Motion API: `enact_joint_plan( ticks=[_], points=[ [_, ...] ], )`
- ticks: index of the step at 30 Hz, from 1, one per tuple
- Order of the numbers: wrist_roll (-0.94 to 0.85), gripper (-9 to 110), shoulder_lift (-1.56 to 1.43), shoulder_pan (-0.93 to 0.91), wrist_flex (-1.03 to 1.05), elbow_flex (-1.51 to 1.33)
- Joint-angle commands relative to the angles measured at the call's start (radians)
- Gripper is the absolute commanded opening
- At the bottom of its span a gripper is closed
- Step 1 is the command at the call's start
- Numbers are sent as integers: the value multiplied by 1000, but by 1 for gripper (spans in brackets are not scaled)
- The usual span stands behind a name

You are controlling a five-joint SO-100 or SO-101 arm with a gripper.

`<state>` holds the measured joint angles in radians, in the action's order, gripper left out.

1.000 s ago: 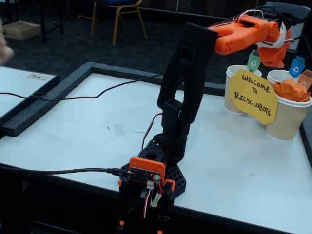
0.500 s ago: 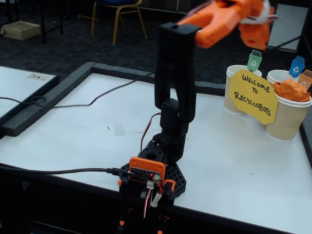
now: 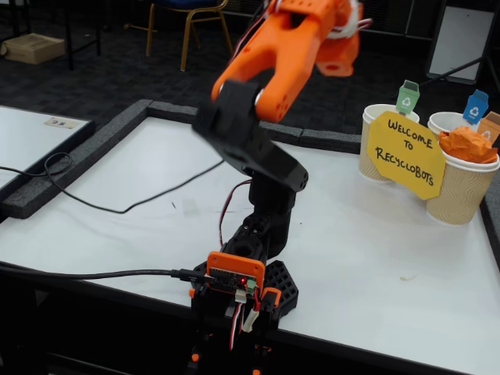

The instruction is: Sort rubbish by color.

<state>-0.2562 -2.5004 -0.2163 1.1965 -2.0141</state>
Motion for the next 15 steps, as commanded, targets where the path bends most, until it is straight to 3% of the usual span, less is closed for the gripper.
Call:
enact_joint_plan(
  ticks=[1,15],
  points=[
    [8,0,-215,83,18,-60],
    [6,0,-411,522,236,-204]
  ],
)
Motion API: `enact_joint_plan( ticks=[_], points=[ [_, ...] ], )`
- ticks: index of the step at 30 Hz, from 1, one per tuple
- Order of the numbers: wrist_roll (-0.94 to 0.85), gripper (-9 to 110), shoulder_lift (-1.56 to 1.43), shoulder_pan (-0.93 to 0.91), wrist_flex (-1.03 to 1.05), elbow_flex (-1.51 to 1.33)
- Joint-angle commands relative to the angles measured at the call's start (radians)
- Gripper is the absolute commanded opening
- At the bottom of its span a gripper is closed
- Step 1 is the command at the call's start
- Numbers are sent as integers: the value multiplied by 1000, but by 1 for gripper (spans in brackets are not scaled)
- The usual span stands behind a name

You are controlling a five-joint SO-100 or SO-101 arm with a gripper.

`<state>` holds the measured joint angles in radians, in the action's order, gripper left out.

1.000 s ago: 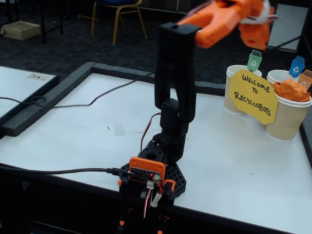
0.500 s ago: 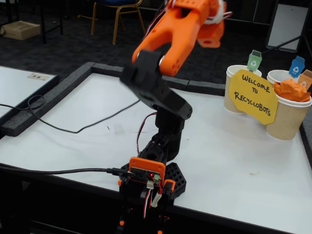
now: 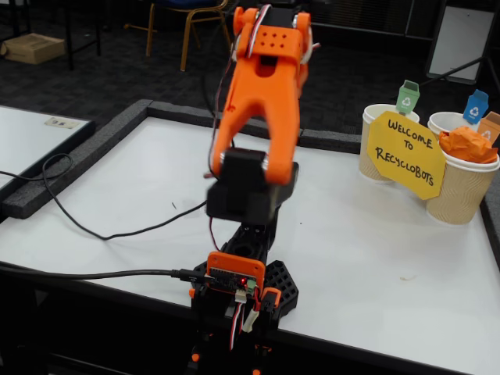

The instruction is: Sort rubbish by color.

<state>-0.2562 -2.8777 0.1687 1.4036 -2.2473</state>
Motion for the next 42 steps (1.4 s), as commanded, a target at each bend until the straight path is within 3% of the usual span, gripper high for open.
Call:
enact_joint_plan(
  ticks=[1,14,36,42],
  points=[
    [6,0,-34,175,44,26],
    [6,0,-74,508,75,15],
    [6,0,-130,611,49,-31],
    [6,0,-129,485,40,-32]
  ],
)
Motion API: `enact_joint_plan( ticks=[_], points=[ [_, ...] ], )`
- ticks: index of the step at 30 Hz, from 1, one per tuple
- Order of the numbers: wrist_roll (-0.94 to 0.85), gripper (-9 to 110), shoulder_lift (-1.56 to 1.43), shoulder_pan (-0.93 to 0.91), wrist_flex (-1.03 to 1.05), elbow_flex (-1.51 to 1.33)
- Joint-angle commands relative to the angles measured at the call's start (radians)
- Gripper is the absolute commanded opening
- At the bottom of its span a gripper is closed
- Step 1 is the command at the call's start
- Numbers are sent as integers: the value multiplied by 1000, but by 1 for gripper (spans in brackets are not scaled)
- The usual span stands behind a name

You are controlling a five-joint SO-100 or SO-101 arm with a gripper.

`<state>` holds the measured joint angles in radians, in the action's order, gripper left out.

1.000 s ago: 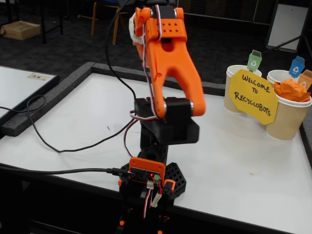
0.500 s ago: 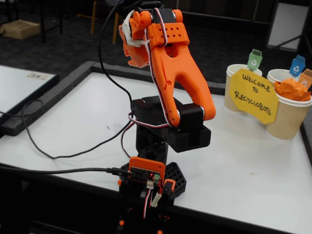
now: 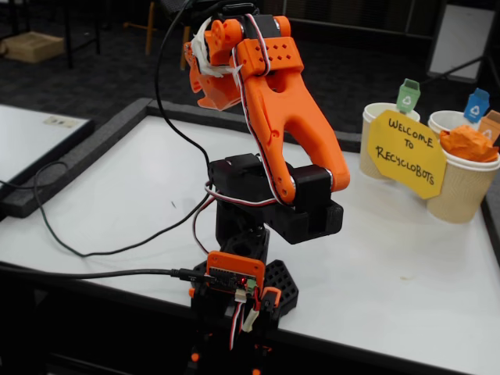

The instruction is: Sort rubbish by color.

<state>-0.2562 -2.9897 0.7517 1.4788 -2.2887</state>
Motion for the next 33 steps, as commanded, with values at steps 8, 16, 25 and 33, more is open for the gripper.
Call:
enact_joint_plan(
  ticks=[8,16,25,33],
  points=[
    [-18,0,-17,-528,-137,-69],
    [-18,0,-17,-821,-216,-112],
    [-18,0,-17,-1121,-241,-163],
    [-18,0,-17,-1378,-290,-196]
  ],
)
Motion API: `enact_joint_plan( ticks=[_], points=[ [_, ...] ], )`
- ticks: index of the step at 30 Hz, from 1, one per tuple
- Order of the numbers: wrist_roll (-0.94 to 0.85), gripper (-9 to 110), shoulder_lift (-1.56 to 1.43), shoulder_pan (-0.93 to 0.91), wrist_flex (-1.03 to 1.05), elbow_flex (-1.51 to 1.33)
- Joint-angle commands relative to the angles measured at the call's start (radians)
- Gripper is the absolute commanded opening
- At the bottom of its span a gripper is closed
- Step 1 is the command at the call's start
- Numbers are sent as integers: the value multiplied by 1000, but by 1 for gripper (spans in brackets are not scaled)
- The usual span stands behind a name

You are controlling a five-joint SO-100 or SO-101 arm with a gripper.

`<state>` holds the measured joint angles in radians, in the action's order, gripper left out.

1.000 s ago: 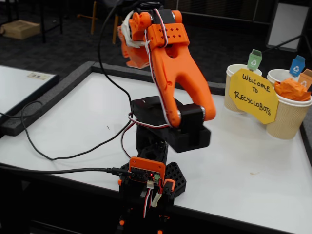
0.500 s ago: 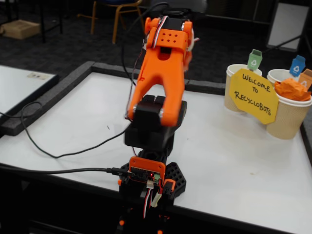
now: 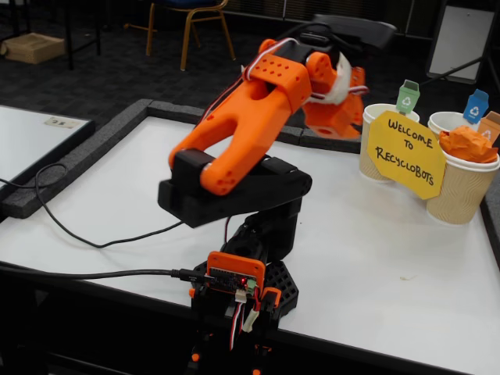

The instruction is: Sort rubbish by color.

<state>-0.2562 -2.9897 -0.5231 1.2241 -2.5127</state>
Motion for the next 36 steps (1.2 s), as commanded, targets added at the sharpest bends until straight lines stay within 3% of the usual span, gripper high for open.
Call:
enact_joint_plan(
  ticks=[1,13,27,31,36],
  points=[
    [-18,0,-17,-115,-32,26],
    [-18,0,-17,-112,-55,14],
    [-20,0,-17,500,-20,18],
    [-20,0,-17,581,-41,11],
    [-20,0,-17,537,-106,-57]
  ],
)
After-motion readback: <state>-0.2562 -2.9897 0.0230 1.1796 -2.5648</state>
